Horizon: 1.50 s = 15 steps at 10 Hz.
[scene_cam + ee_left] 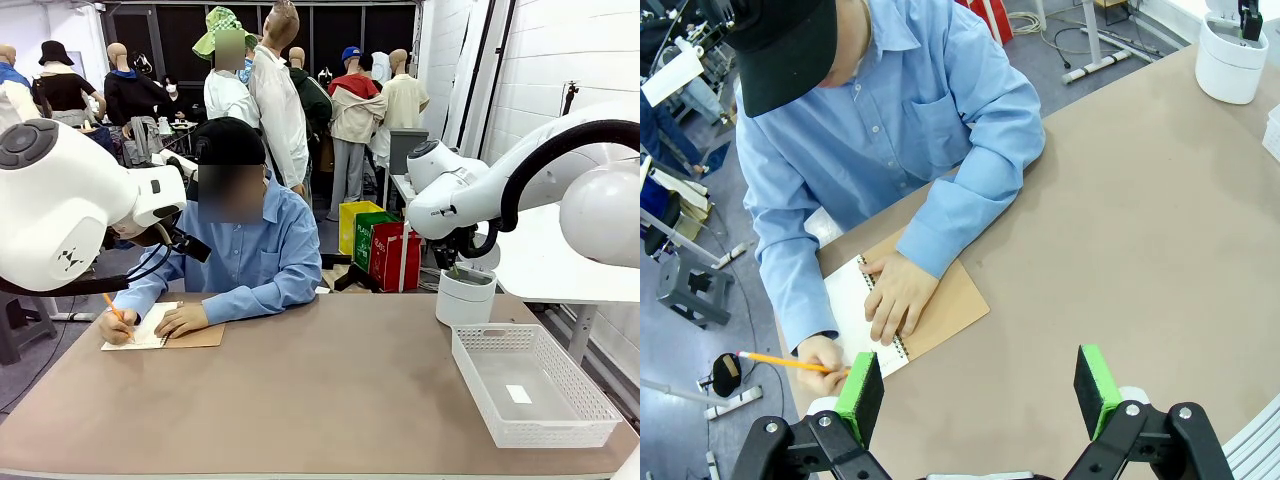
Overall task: Sort the paper based on its condition.
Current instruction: If a person hands you a paper, place it in the Organizing basket , and if it's crumpled, put it in the Trash can.
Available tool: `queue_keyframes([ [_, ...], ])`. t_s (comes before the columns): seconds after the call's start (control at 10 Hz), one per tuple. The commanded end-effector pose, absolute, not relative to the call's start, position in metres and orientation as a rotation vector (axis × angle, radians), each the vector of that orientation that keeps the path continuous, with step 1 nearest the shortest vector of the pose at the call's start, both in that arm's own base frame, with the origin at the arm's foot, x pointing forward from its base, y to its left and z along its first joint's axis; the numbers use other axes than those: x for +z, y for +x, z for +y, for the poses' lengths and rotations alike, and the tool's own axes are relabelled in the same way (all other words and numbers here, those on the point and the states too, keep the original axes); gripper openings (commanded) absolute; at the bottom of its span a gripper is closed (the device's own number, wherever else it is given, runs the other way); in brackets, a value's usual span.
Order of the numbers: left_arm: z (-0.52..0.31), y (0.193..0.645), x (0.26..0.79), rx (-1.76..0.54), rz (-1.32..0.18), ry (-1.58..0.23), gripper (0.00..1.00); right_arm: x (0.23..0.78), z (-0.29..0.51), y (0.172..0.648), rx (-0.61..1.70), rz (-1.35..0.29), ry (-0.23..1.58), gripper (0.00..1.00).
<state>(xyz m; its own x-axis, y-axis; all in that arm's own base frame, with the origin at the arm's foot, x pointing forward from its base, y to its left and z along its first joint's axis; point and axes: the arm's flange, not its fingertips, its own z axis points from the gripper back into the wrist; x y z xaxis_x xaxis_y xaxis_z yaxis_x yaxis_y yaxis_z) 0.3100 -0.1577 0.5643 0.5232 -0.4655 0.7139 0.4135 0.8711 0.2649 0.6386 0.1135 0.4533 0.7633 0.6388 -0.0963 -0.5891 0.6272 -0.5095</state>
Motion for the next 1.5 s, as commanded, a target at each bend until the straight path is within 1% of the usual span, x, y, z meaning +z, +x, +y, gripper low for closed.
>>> queue_keyframes([
  [0.0,-0.157,0.310,0.563,-0.537,-0.880,0.078,1.00,0.452,0.112,0.641,0.711,-0.112,-0.553,1.00],
  [0.5,-0.157,0.310,0.563,-0.537,-0.880,0.078,1.00,0.453,0.114,0.639,0.705,-0.097,-0.548,1.00],
  [0.7,-0.157,0.310,0.563,-0.537,-0.880,0.078,1.00,0.470,0.127,0.609,0.796,-0.205,-0.359,1.00],
  [1.1,-0.157,0.310,0.563,-0.537,-0.880,0.078,1.00,0.504,0.163,0.556,0.869,-0.336,-0.183,1.00],
  [1.2,-0.157,0.310,0.563,-0.537,-0.880,0.078,1.00,0.511,0.166,0.545,0.910,-0.365,-0.135,1.00],
  [1.4,-0.157,0.310,0.563,-0.537,-0.880,0.078,1.00,0.532,0.170,0.508,1.061,-0.452,0.000,1.00],
])
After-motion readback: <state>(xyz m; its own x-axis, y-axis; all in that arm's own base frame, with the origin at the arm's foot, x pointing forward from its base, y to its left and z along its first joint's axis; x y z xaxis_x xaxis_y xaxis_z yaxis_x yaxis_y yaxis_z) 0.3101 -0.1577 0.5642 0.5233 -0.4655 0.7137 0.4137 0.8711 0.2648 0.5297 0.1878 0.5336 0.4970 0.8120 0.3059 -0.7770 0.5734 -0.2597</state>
